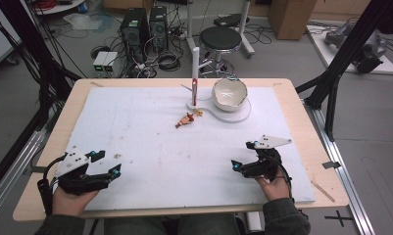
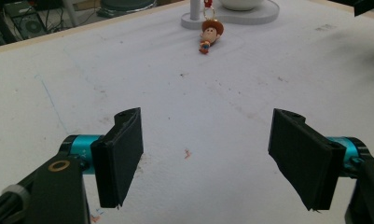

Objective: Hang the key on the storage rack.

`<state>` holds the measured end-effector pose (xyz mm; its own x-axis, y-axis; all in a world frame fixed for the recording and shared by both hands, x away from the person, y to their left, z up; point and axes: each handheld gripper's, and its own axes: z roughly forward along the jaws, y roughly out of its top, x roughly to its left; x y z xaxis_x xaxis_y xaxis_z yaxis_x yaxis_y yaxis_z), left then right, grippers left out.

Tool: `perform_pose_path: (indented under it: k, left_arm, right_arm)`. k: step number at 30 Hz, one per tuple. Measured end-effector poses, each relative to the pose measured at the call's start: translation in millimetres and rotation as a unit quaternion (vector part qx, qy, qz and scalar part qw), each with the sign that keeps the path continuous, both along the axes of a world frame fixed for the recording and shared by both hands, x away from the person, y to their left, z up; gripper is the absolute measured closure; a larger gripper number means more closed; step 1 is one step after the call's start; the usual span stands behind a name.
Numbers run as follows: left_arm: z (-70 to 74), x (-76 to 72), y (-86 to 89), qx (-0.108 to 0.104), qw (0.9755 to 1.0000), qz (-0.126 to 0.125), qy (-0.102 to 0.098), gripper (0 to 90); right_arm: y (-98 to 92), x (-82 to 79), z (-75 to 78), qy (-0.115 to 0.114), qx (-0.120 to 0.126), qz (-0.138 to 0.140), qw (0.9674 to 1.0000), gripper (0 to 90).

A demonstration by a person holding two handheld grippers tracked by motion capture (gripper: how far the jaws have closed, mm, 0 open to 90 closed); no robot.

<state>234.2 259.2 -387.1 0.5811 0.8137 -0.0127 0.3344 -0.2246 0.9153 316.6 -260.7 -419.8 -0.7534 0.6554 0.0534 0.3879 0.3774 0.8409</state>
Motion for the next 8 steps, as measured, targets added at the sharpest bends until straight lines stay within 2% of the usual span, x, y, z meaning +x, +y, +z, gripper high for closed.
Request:
perform_pose_path:
  k: [8]
  left_arm:
    - [-4.1,0.2,4.0,0.001,1.0000,0.001,-0.002,25.4]
  right_arm:
    - [0.6,-0.3,-2.5,0.006,-0.004,-0.001,1.0000,6.9]
